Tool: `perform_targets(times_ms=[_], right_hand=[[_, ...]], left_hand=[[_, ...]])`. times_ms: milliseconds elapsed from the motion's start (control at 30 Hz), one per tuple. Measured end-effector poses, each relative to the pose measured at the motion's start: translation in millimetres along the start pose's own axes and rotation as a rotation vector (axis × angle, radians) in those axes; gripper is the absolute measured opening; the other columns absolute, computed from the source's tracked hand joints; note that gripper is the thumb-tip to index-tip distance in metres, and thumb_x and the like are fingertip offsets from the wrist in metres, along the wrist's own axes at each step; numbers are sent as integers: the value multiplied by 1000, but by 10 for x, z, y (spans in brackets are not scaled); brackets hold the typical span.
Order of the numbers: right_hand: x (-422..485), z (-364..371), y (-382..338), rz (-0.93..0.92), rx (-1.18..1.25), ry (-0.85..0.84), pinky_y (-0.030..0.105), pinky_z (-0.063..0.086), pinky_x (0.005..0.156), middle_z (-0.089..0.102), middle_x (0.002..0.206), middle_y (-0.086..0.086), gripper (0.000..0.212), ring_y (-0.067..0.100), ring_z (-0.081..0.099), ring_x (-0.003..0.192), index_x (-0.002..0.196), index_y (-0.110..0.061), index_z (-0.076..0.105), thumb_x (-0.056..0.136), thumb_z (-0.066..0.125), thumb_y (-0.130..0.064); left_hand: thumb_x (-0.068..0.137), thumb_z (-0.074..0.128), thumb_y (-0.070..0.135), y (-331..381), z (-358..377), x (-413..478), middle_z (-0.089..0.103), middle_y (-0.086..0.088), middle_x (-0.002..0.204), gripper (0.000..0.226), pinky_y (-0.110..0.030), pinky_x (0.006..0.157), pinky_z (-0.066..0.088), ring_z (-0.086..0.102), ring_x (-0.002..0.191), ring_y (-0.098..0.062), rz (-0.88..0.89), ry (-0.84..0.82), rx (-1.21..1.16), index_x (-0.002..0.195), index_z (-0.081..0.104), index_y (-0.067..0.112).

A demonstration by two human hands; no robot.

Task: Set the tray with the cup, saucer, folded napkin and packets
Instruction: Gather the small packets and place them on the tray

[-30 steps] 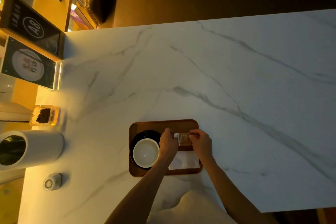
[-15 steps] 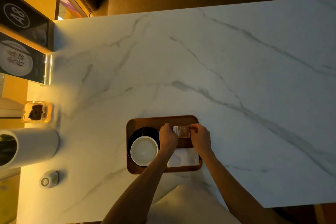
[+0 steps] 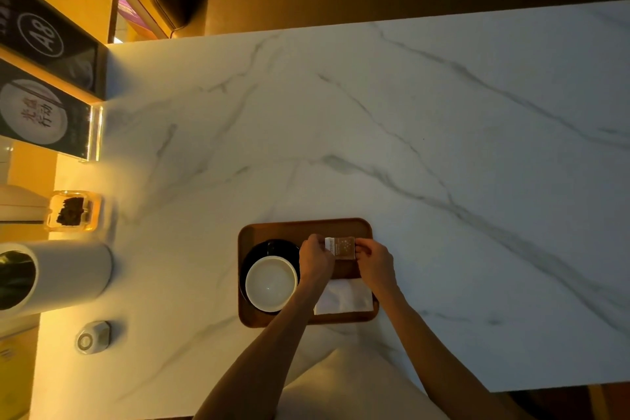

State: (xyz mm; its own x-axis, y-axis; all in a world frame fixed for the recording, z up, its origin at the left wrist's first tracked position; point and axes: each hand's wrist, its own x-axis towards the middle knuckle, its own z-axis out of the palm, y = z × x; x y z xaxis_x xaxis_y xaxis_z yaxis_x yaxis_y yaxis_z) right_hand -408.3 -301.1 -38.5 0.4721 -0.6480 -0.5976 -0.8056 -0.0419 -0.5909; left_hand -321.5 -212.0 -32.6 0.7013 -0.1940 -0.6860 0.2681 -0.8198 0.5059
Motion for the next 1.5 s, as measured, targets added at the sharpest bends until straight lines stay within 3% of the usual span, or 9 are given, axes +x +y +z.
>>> perform_targets(times_ms=[100,333,433,600,733,900,1167,1400,1500], right_hand=[[2,16,18,4,-4,-7,30,50,94,67,121,15,30,27,62,112,122,-6,62,96,49,-6],[24,59,31,43,7,-15,21,45,85,66,121,13,30,26,62,112,123,-8,62,96,49,-7],[33,66,28,40,8,-17,23,47,88,66,122,13,30,26,61,113,123,-9,62,96,48,-7],[58,70,50,29,-12,-36,30,49,95,65,124,13,32,26,60,115,125,-8,61,96,46,-4],[72,63,56,11,-10,-38,29,48,95,65,124,14,32,27,60,115,124,-7,60,96,47,-5],[71,61,61,31,-14,-40,32,48,98,63,126,14,33,27,59,117,127,-8,58,97,45,-6],[56,67,86,13,-33,-79,35,48,103,61,129,14,36,27,57,120,129,-8,57,96,45,-3],[23,74,105,-51,-85,-33,30,48,98,61,128,10,37,22,58,116,133,-13,52,97,48,-12],[-9,88,126,-170,-177,-34,28,52,95,58,127,4,45,17,59,112,140,-21,43,96,52,-19]], left_hand=[[89,54,1,-17,-14,20,65,-14,111,27,-27,72,50,62,98,-23,-13,-10,-2,116,60,4],[89,53,1,-3,6,53,65,-12,106,25,-19,55,41,55,82,-14,-15,-43,41,112,62,4],[88,54,3,-5,1,63,65,-9,98,21,-21,57,46,54,74,-10,-11,-39,47,108,64,5],[87,53,3,-23,-8,74,63,-8,97,23,-21,57,44,55,78,-14,28,-49,64,108,64,5],[88,53,4,-31,5,82,64,-10,99,21,-32,69,53,58,82,-17,26,-48,59,107,62,4],[87,55,5,-22,23,76,61,-7,96,22,-33,73,54,57,82,-16,6,-30,43,108,62,3],[88,54,5,-28,11,65,65,-12,106,24,-21,60,44,54,78,-11,18,-59,47,110,63,4],[92,55,9,-44,-16,14,59,-13,112,20,-33,78,55,61,94,-22,108,-33,160,112,57,6],[90,61,11,-81,0,-39,51,-8,120,35,-33,87,54,56,106,-22,245,-39,329,123,49,13]])
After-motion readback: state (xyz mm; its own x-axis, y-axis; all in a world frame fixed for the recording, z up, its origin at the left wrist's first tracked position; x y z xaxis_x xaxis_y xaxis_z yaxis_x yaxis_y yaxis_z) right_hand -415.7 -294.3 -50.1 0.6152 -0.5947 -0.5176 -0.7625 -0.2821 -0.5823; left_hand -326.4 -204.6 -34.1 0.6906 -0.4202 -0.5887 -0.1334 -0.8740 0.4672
